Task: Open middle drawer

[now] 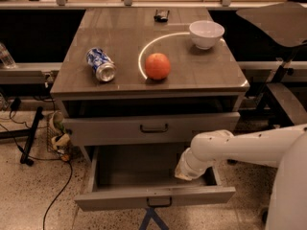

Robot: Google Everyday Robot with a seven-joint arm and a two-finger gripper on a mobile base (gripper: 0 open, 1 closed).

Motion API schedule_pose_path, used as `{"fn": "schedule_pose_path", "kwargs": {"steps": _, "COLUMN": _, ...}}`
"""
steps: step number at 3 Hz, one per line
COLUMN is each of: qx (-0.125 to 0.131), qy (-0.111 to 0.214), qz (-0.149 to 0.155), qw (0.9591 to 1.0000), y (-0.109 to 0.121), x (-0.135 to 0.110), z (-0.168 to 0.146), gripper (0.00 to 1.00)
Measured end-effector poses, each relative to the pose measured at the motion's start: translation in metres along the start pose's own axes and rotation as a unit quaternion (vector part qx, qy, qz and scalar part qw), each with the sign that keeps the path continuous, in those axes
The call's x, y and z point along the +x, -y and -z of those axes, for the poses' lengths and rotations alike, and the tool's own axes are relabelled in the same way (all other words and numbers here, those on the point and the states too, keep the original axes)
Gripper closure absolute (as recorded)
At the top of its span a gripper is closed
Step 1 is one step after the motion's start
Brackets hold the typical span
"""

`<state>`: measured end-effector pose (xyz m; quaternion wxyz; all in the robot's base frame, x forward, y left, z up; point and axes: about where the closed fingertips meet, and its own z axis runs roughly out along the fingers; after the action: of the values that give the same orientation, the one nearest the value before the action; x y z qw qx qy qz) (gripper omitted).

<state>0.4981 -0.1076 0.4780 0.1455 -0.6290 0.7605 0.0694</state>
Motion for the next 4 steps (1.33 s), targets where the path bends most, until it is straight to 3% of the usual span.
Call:
{"fn": "schedule_pose_path", "kwargs": {"steps": 1, "qx": 0.005, "qy": 0.013, "qz": -0.005, "qw": 0.9999, "y": 0.016, "x": 0.006, "z": -0.02, "gripper": 1.0}}
{"fn": "schedule_pose_path", "kwargs": {"steps": 2, "qx": -0.006, "qy": 0.02, "qz": -0.012, "qw": 0.9997, "y": 0.015, "x": 0.017, "z": -0.045, "gripper": 1.0}}
{"fn": "schedule_pose_path", "kwargs": {"steps": 3, "qx": -0.035, "qy": 0.017, "qz": -0.036, "qw": 0.9986, "y": -0.014, "x": 0.037, "z": -0.065, "gripper": 1.0}}
{"fn": "schedule_pose_path", "kwargs": {"steps": 4, "qx": -0.046, "qy": 0.014, "qz": -0.044, "qw": 0.9979, "y": -0.028, "x": 0.043, "z": -0.067, "gripper": 1.0}}
